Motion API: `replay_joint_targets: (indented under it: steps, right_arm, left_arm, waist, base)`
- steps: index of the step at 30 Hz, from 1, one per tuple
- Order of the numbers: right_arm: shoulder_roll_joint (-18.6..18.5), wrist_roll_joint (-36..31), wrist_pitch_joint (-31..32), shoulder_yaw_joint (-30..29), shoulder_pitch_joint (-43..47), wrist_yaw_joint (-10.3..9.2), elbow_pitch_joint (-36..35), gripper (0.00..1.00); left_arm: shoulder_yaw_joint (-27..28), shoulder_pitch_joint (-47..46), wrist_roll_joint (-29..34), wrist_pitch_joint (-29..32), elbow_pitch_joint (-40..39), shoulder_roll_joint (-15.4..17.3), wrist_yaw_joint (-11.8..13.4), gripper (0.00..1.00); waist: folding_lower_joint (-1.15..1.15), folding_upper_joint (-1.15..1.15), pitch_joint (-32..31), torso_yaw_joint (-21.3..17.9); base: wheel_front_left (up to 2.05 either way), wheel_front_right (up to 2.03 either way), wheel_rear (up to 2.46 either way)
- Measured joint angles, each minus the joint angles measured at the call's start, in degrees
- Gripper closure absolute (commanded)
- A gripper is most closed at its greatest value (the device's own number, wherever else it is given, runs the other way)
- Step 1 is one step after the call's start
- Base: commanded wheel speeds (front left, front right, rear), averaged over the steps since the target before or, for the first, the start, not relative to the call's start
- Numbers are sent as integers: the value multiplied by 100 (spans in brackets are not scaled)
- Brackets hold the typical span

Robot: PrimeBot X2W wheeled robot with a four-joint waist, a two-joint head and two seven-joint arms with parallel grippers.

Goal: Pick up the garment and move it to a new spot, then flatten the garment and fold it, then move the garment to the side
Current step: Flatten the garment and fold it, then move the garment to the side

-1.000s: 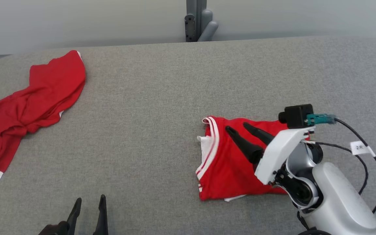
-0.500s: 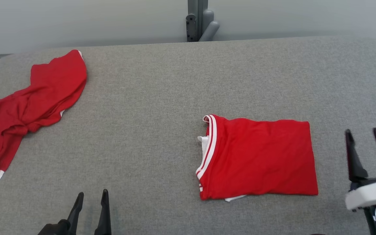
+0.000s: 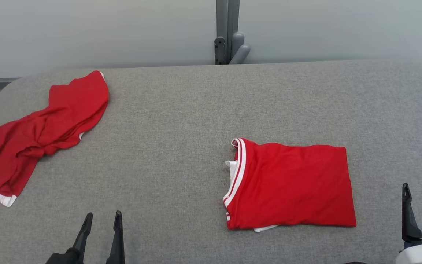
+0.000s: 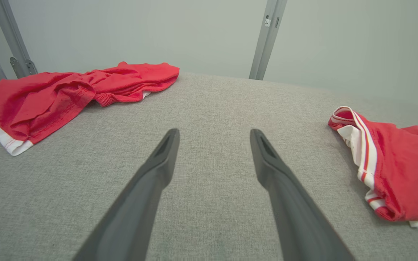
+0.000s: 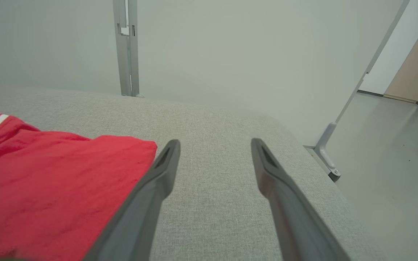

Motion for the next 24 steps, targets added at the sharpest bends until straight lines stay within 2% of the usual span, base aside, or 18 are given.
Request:
replay_joint_targets:
  steps: [7,20,24]
  right_arm:
    - [35,-101,0,198,141,0,31,0]
    - [25,-70,0,495,44,0,149,0]
    - [94,277,-2,549,1,0,404,0]
  left_arm:
    - [-131,55,233,0,5,-1,-7,0]
    - [-330,31,246,0,97,34,-8,0]
    - [-338,27,233,0,108,32,-8,0]
  waist:
    - [0,0,-247,24]
    - [0,0,-378,65]
    - [0,0,-387,83]
  base:
    - [0,0,0]
    - [0,0,0]
    - [0,0,0]
